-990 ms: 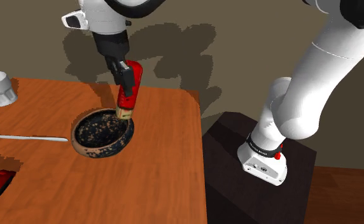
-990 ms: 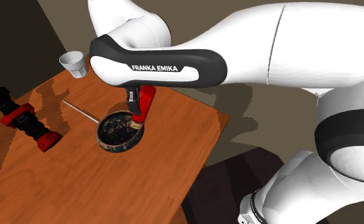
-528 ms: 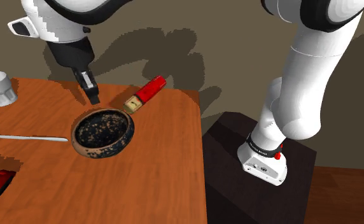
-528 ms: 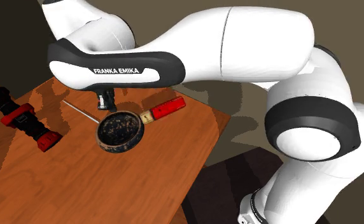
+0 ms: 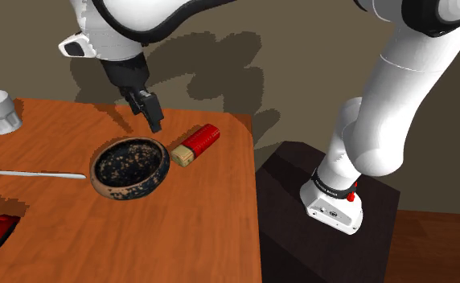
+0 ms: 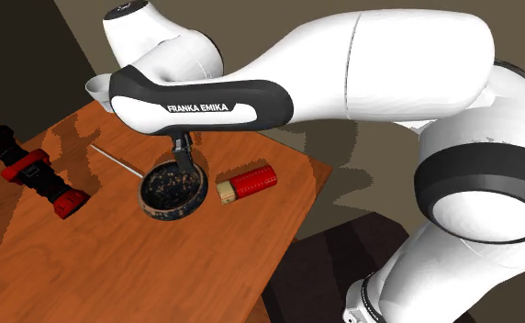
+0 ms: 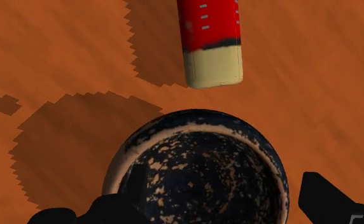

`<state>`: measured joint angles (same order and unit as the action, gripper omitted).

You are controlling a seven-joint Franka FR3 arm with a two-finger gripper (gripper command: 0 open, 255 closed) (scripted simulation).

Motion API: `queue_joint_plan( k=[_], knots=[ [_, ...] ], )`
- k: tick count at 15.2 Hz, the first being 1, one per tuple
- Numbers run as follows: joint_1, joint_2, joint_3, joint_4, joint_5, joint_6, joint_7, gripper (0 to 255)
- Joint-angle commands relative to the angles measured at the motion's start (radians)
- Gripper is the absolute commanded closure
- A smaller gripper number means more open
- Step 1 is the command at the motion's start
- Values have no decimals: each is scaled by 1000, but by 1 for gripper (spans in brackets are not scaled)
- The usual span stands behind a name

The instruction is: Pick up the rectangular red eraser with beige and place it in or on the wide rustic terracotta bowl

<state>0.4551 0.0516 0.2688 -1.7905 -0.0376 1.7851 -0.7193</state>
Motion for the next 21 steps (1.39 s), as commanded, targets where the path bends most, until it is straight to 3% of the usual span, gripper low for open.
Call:
queue_joint_plan(
  k=[1, 7, 15, 21],
  knots=[
    [-20, -34, -16, -56, -4, 2, -85, 0],
    [-67, -113, -67, -190, -41, 12, -307, 0],
    [-70, -105, -71, -283, -46, 113, -303, 0],
    [-70, -105, -71, -283, -46, 113, -303, 0]
  ],
)
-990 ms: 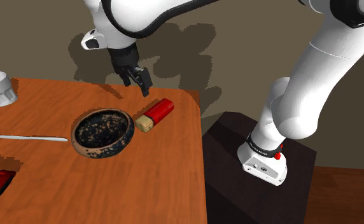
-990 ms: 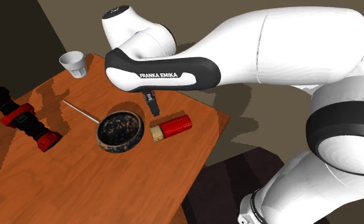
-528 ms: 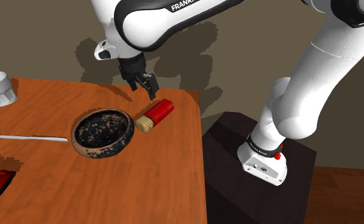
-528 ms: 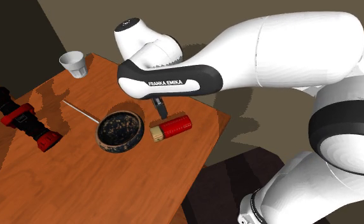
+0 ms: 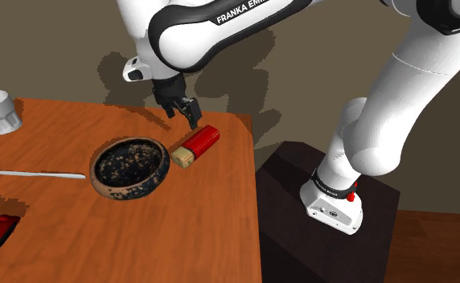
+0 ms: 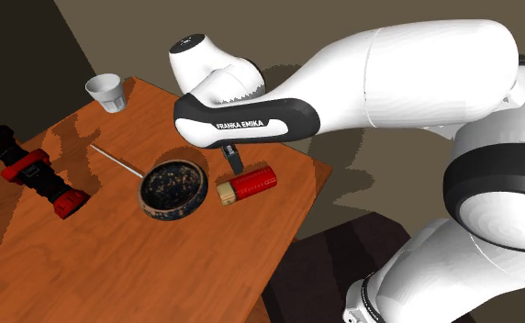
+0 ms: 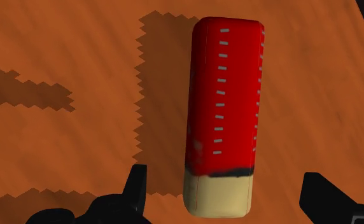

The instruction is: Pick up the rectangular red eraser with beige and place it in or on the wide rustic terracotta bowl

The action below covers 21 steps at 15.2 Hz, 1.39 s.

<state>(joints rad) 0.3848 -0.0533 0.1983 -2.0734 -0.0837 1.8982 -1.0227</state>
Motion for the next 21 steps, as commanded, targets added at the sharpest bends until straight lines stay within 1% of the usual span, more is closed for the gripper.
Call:
queue_joint_plan(
  k=[1, 2, 11, 12, 15, 18, 21],
  knots=[
    [0, 0, 0, 0, 0, 0, 0, 0],
    [0, 0, 0, 0, 0, 0, 0, 255],
    [0, 0, 0, 0, 0, 0, 0, 255],
    [0, 0, 0, 0, 0, 0, 0, 0],
    [-13, -92, -25, -203, 50, 195, -56, 0],
    [-17, -150, -53, -377, 105, 386, -121, 0],
    [-18, -124, -52, -394, 100, 430, -117, 0]
  ],
)
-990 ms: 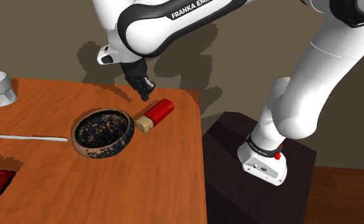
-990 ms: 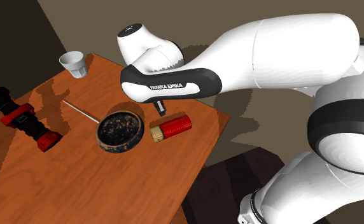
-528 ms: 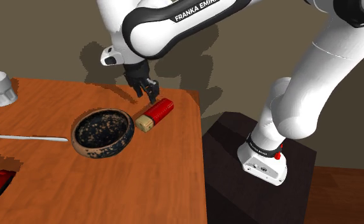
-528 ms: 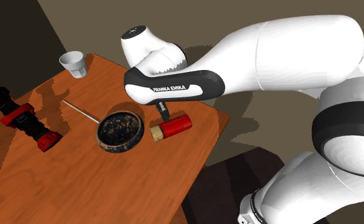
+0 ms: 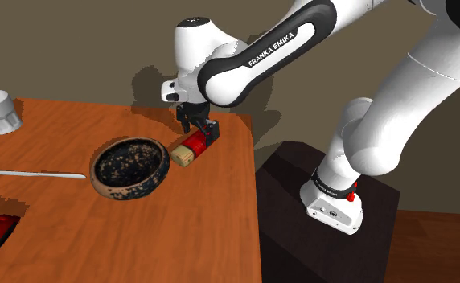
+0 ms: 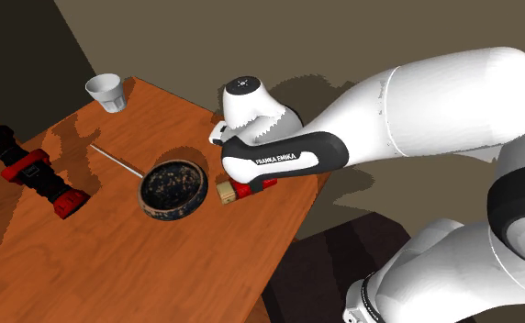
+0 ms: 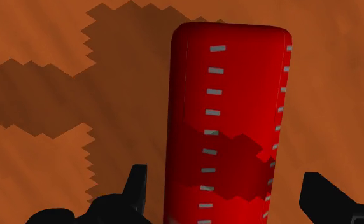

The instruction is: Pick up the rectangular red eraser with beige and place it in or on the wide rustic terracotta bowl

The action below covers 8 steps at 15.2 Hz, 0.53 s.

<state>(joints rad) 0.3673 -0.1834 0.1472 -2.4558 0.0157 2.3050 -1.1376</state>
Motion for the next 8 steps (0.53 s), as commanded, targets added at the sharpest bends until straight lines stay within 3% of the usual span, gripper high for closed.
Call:
queue_joint_plan(
  k=[1, 8],
  knots=[
    [-1, 16, 0, -17, 0, 38, -1, 0],
    [-2, 52, 1, -35, -7, 91, 4, 0]
  ],
)
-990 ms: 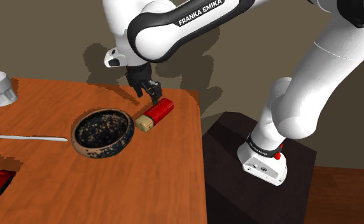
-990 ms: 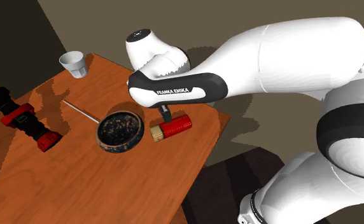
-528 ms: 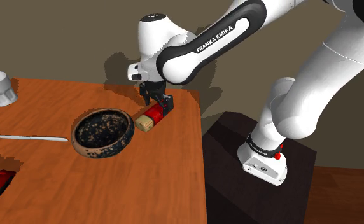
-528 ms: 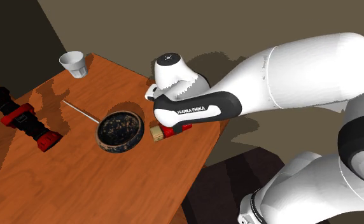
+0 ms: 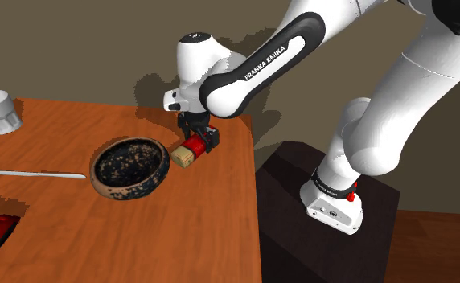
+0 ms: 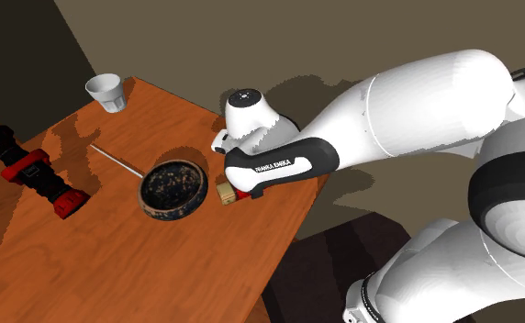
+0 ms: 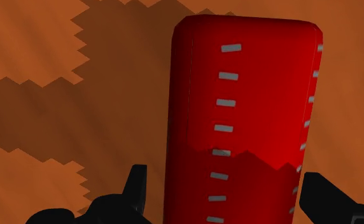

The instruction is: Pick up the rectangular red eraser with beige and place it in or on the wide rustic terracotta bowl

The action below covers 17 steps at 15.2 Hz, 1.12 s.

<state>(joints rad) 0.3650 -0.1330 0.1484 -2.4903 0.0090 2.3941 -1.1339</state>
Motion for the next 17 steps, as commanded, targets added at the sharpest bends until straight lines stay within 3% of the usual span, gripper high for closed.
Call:
queue_joint_plan(
  k=[1, 5, 6, 17],
  knots=[
    [0, 1, 0, 0, 0, 2, 0, 0],
    [0, 1, 0, 0, 0, 2, 0, 0],
    [0, 1, 0, 0, 0, 2, 0, 255],
    [1, -18, -1, 10, 3, -28, -3, 255]
  ],
)
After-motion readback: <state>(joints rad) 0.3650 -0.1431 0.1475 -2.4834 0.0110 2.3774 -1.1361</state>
